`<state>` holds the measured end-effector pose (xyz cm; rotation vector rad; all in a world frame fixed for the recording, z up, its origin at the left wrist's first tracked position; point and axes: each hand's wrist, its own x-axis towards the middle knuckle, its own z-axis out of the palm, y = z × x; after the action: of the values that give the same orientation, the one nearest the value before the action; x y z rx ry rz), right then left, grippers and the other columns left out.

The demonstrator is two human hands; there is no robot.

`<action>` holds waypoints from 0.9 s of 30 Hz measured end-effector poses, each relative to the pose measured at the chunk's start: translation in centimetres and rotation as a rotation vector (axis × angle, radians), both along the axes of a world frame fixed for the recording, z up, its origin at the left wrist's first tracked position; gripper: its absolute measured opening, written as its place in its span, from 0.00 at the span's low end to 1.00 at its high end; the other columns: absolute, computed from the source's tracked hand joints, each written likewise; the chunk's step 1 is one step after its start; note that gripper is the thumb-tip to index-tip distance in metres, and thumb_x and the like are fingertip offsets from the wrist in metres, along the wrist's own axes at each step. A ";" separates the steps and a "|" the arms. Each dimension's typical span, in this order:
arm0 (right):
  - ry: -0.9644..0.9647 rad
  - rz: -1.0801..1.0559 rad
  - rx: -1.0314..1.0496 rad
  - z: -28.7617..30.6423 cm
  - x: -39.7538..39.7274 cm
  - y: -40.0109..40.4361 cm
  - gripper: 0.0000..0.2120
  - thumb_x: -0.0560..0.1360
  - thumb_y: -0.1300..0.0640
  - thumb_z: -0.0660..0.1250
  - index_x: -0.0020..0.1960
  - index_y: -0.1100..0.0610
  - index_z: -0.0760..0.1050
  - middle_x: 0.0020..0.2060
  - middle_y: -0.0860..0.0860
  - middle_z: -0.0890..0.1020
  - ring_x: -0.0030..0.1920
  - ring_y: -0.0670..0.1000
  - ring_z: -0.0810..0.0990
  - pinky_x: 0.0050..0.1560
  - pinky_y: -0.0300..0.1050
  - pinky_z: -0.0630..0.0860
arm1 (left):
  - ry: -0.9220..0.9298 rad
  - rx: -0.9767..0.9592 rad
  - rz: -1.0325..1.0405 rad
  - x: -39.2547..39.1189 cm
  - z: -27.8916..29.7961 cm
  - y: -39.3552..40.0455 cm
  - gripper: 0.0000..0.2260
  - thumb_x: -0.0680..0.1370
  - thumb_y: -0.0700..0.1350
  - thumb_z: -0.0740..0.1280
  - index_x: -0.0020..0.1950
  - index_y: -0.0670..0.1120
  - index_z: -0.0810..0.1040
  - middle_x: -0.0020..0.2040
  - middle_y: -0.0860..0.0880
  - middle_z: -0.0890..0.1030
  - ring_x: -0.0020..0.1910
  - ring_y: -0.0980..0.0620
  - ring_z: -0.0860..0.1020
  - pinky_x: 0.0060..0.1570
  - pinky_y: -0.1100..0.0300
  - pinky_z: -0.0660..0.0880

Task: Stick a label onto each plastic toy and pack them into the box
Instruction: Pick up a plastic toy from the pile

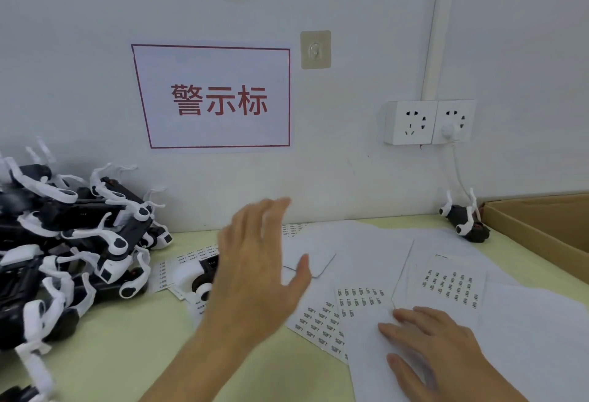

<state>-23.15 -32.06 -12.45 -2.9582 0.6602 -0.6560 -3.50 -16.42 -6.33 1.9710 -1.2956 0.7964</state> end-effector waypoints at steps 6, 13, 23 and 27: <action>-0.037 0.123 -0.055 0.5 -0.3 0.5 0.14 0.59 0.38 0.79 0.44 0.37 0.84 0.45 0.39 0.86 0.46 0.46 0.86 0.33 0.41 0.79 | 0.273 0.497 -0.110 -3.1 -6.3 -2.3 0.29 0.82 0.63 0.51 0.80 0.53 0.52 0.80 0.57 0.52 0.77 0.62 0.46 0.72 0.63 0.45; 0.001 0.144 0.019 0.1 -0.2 0.7 0.23 0.52 0.42 0.85 0.46 0.39 0.85 0.47 0.41 0.86 0.47 0.46 0.86 0.33 0.37 0.78 | 0.362 0.553 -0.112 -2.0 -7.4 -2.6 0.23 0.82 0.62 0.54 0.74 0.55 0.64 0.77 0.60 0.57 0.76 0.62 0.48 0.72 0.61 0.45; -0.029 0.218 0.192 -0.3 0.0 0.3 0.19 0.74 0.40 0.65 0.64 0.34 0.73 0.68 0.32 0.65 0.75 0.39 0.57 0.72 0.51 0.62 | 0.517 0.445 -0.168 -2.1 -7.0 -2.5 0.14 0.78 0.61 0.63 0.60 0.61 0.63 0.58 0.65 0.66 0.64 0.59 0.61 0.60 0.62 0.58; -0.049 0.246 0.309 0.4 -0.1 0.3 0.18 0.75 0.49 0.72 0.62 0.35 0.74 0.65 0.31 0.71 0.72 0.35 0.62 0.74 0.43 0.61 | 0.733 0.284 -0.250 -2.0 -6.6 -2.4 0.23 0.72 0.53 0.72 0.57 0.66 0.60 0.56 0.65 0.65 0.60 0.57 0.66 0.55 0.58 0.69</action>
<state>-23.22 -31.75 -12.03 -2.6675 0.3474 -0.5468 -5.50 -18.81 -12.89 1.9689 -1.1889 -0.2437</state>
